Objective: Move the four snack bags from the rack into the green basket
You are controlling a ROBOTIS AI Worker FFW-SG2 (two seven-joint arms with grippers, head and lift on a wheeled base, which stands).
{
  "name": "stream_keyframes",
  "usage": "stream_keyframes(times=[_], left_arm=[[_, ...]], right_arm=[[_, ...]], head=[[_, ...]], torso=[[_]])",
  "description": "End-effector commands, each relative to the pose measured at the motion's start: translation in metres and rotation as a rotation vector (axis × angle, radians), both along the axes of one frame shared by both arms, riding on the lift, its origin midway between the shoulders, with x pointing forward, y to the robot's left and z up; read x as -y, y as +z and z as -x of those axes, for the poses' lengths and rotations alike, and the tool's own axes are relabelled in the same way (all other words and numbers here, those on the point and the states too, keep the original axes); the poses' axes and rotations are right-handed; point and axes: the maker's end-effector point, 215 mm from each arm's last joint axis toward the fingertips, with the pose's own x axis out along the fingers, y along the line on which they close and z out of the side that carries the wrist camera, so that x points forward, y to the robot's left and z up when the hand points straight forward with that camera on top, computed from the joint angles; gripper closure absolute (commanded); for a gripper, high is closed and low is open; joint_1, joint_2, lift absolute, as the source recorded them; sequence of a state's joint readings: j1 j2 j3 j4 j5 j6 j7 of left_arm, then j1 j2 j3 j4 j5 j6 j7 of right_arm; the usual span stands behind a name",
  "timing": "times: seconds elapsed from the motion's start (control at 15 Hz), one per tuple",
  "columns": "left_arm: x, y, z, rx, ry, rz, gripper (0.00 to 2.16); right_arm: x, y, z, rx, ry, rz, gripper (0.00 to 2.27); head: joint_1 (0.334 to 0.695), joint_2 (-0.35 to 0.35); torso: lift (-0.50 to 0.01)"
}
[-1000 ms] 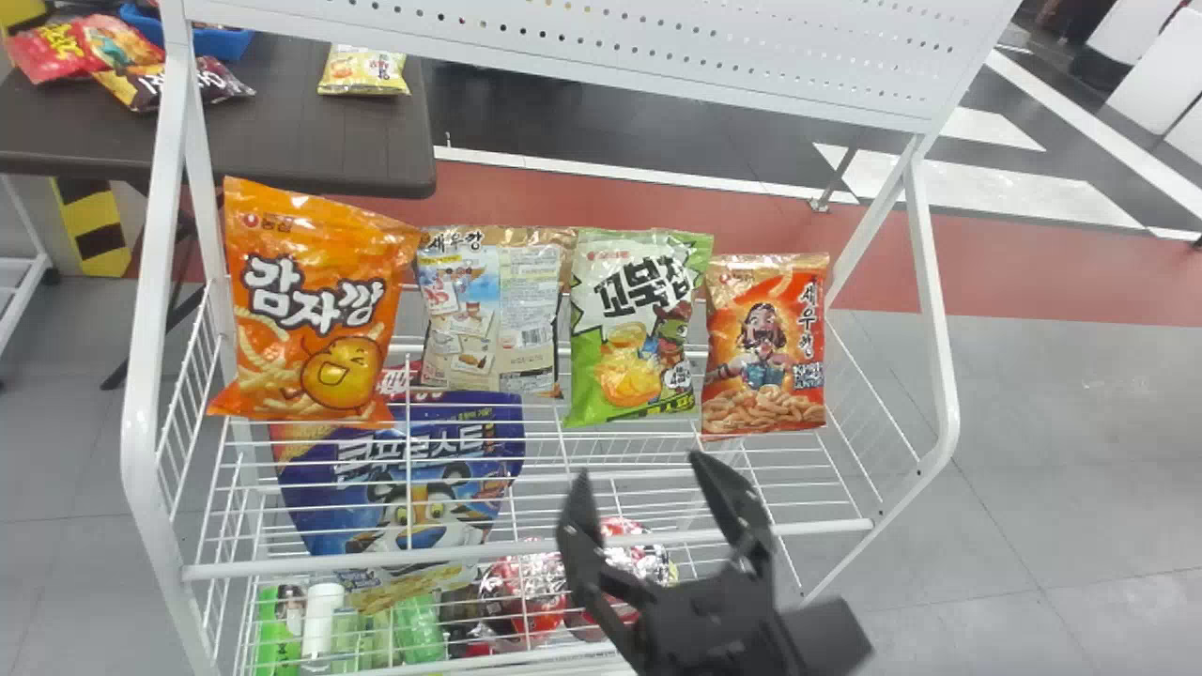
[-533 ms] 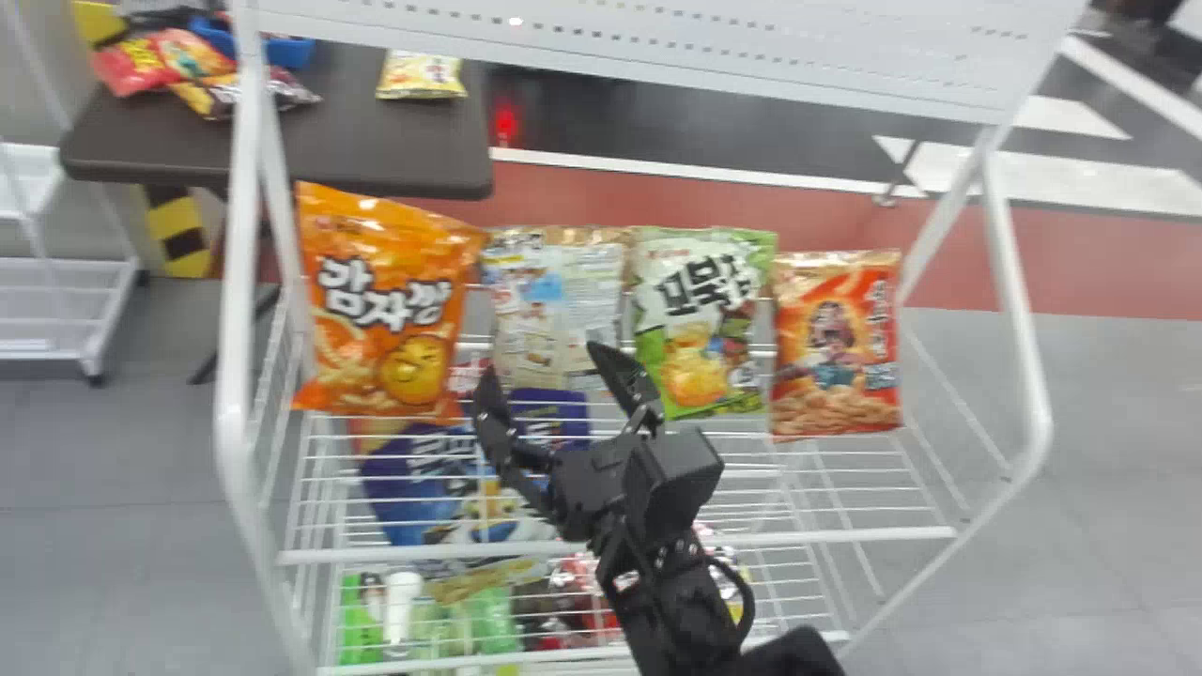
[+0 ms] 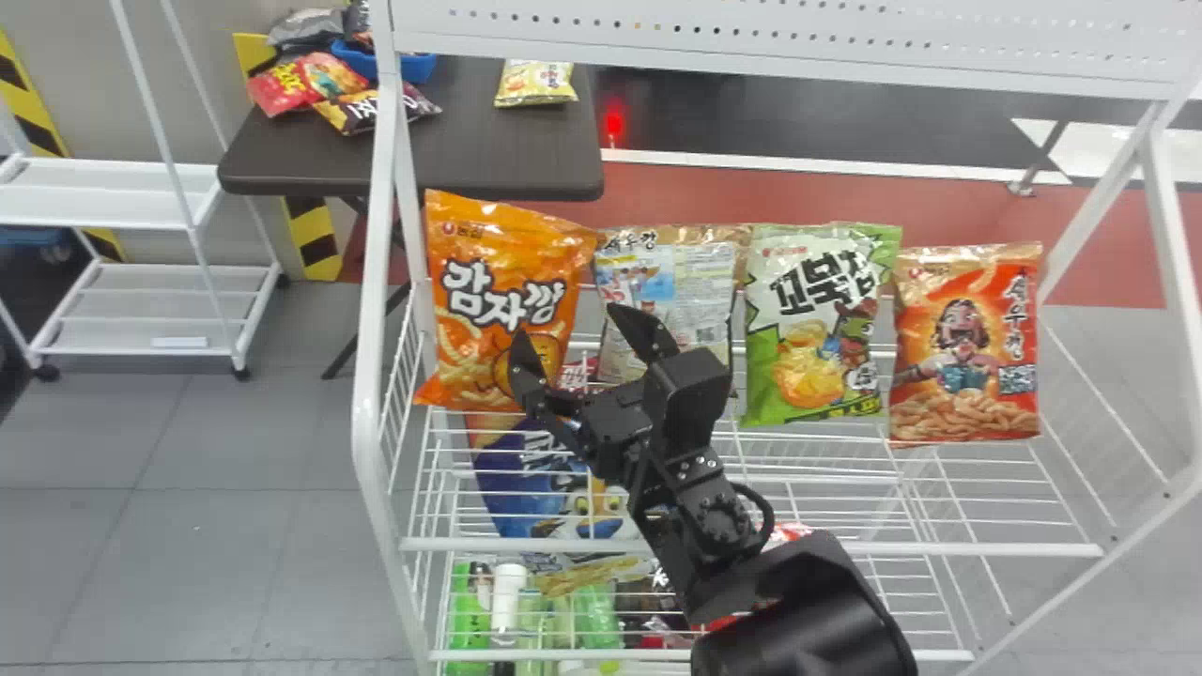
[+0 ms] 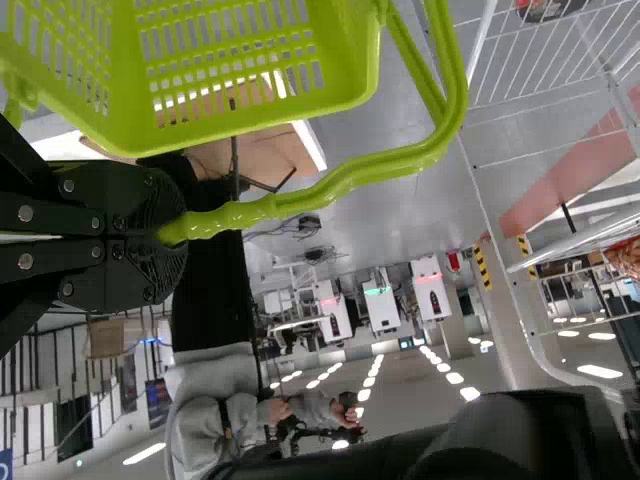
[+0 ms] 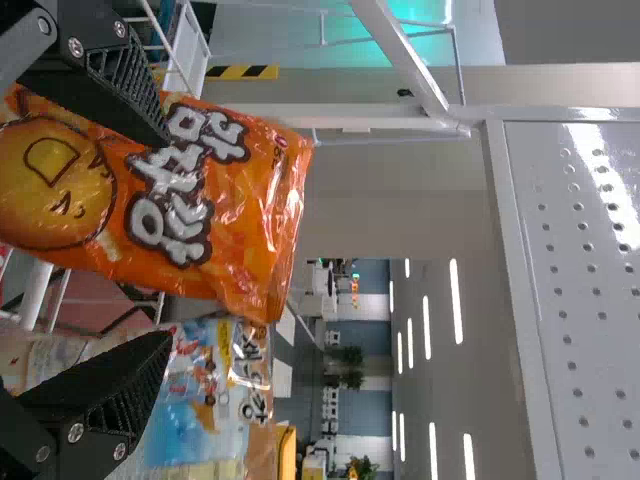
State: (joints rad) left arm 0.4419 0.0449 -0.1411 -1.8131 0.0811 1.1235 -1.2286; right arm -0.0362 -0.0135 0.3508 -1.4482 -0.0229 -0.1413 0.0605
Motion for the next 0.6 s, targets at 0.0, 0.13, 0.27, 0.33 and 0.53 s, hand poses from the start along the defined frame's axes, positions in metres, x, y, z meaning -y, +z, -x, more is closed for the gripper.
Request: stream_keyframes(times=[0.0, 0.13, 0.27, 0.33, 0.53], left_arm=[[0.000, 0.000, 0.000, 0.000, -0.001, 0.001, 2.12], [-0.001, 0.005, -0.006, 0.002, -0.011, 0.004, 2.11], [0.002, 0.009, -0.010, 0.002, -0.030, 0.007, 2.11], [0.001, 0.010, -0.009, 0.002, -0.034, 0.005, 2.11], [0.001, 0.011, -0.007, -0.013, -0.039, 0.006, 2.11]], right_arm=[[-0.012, -0.002, -0.012, -0.012, 0.015, 0.006, 0.15], [-0.009, -0.015, -0.024, -0.058, 0.011, 0.033, 0.19], [-0.009, -0.024, -0.027, -0.096, 0.013, 0.051, 0.21], [-0.014, -0.024, -0.029, -0.103, 0.032, 0.057, 0.22], [-0.025, -0.041, -0.031, -0.186, 0.098, 0.089, 0.92]], head=[[0.695, -0.071], [0.695, -0.050], [0.695, -0.045], [0.695, -0.048], [0.695, -0.036]], torso=[[0.000], [0.000], [0.000], [0.000], [0.000]])
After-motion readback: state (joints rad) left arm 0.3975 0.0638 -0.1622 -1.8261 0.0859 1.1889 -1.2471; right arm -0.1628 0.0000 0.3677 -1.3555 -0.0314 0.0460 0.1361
